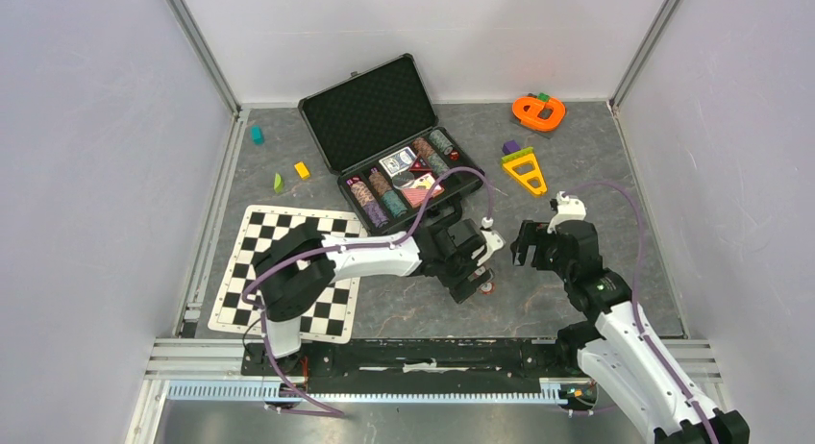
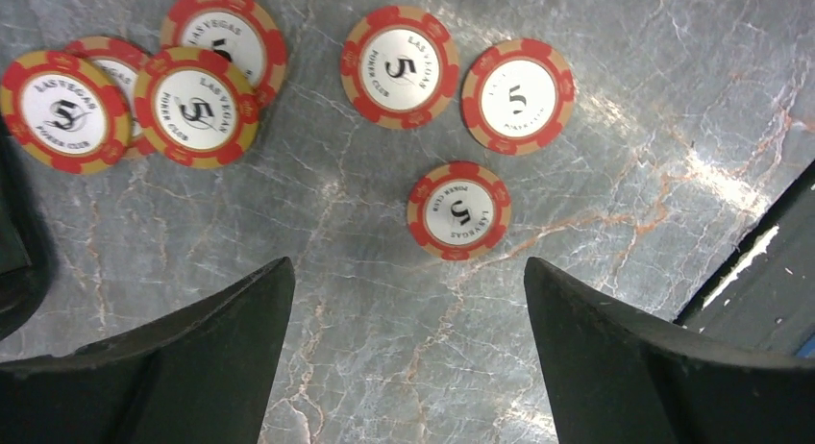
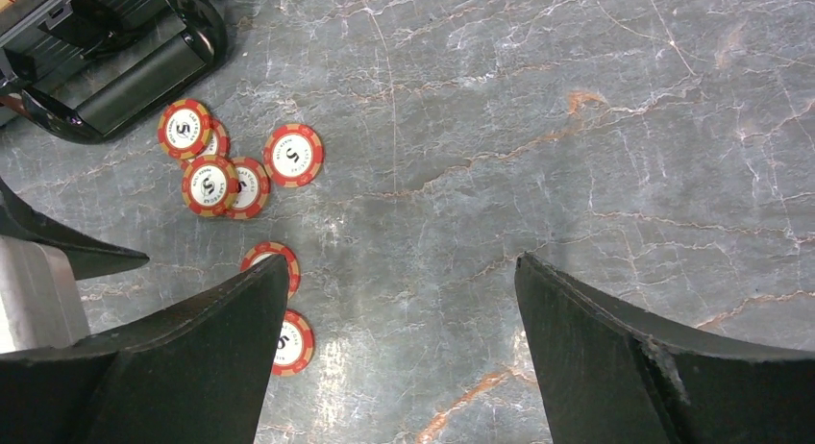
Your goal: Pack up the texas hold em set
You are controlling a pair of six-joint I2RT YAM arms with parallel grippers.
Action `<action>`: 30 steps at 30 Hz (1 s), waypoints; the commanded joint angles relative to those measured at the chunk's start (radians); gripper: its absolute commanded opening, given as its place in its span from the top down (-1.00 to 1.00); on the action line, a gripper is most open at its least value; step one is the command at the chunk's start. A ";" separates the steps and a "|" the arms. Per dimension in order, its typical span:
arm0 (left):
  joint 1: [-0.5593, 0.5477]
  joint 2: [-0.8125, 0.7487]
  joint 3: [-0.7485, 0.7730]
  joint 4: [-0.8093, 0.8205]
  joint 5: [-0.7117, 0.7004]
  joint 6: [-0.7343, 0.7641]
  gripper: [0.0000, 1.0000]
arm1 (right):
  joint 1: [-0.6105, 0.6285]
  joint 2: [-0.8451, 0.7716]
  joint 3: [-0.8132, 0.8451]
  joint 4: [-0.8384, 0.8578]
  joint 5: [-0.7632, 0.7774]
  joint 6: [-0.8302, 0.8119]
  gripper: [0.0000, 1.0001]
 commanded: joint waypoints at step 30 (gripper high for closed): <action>-0.070 0.130 0.115 -0.050 -0.081 0.049 -0.18 | 0.002 -0.236 0.085 -0.066 0.184 0.024 -0.89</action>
